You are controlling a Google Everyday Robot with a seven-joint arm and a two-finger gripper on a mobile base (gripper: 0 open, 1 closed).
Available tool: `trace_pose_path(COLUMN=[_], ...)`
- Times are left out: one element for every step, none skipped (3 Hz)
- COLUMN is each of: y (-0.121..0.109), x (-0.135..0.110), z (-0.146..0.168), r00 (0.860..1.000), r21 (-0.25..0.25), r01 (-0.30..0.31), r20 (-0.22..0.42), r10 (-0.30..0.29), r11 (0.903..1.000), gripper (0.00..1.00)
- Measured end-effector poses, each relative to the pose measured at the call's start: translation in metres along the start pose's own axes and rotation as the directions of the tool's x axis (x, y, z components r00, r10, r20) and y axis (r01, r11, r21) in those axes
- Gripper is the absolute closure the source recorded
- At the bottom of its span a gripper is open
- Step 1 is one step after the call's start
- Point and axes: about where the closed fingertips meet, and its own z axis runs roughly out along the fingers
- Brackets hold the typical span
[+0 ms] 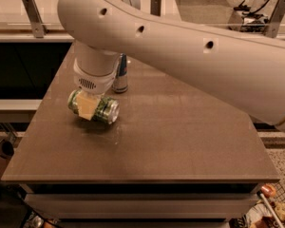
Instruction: Place green can upright
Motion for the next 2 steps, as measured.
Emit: trace_pose_path(y=[-0.011, -0.021], x=[0.012, 0.026], z=[-0.016, -0.03], r00=[0.997, 0.985], r21=[0.006, 0.013], r01=[0.023, 0.049], r20=[0.08, 0.164], r10=[-0.024, -0.05], r11=[0.9997, 0.9987], gripper=[1.0, 1.0])
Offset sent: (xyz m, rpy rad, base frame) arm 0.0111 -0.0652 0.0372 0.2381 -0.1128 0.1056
